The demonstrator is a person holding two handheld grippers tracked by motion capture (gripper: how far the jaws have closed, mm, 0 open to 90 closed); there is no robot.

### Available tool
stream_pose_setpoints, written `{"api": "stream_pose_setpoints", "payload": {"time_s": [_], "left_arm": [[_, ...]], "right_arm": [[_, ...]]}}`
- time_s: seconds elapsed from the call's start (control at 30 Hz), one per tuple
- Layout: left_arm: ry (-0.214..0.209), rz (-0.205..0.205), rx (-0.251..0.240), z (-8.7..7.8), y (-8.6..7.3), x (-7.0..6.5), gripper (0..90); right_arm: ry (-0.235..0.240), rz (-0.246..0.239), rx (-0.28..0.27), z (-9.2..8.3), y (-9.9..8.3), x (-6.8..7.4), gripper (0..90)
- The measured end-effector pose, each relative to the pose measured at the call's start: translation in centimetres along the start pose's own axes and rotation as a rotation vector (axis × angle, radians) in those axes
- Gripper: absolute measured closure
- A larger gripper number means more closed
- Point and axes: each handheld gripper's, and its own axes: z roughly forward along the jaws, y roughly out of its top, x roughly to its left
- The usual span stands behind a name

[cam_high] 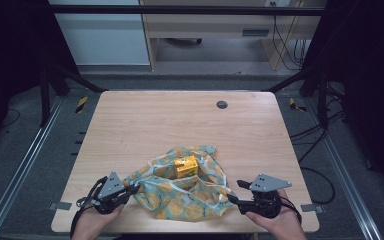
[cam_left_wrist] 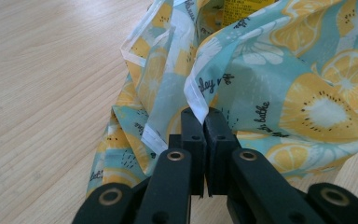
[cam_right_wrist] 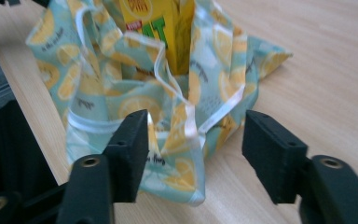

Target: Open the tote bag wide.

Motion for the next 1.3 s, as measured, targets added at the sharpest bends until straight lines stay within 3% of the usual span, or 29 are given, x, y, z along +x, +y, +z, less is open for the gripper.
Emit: {"api": "stream_pose_setpoints", "payload": {"time_s": [0.33, 0.53, 0.6, 0.63, 0.7, 0.83, 1.1, 1.2, 1.3], "left_arm": [[0.0, 0.004, -0.01, -0.1, 0.1, -0.1, 88.1], [0.001, 0.008, -0.011, 0.0, 0.1, -0.1, 88.1], [0.002, 0.011, -0.019, -0.2, 0.2, -0.2, 88.1], [0.002, 0.011, -0.019, -0.2, 0.2, -0.2, 88.1], [0.003, 0.016, -0.024, -0.3, 0.2, -0.2, 88.1], [0.006, 0.022, -0.029, -0.4, 0.3, -0.1, 88.1], [0.007, 0.029, -0.035, -0.3, 0.4, -0.2, 88.1], [0.004, 0.029, -0.037, -0.3, 0.4, -0.2, 88.0], [0.0, 0.027, -0.039, -0.3, 0.4, -0.2, 88.0]], "right_arm": [[-0.028, -0.001, -0.028, -0.8, 3.4, -0.7, 27.7], [-0.046, -0.013, -0.003, 1.8, 6.0, -1.6, 31.8], [-0.045, -0.014, 0.026, 4.0, 6.9, -2.3, 33.9], [-0.045, -0.014, 0.026, 4.0, 6.9, -2.3, 33.9], [-0.048, -0.022, 0.062, 6.0, 7.0, -2.5, 37.0], [-0.033, -0.023, 0.104, 7.9, 6.3, -2.1, 38.7], [-0.023, -0.025, 0.153, 9.1, 5.0, -1.3, 35.8], [-0.041, -0.04, 0.189, 9.6, 4.7, -1.4, 47.9], [-0.064, -0.026, 0.188, 9.9, 4.6, -1.8, 63.0]]}}
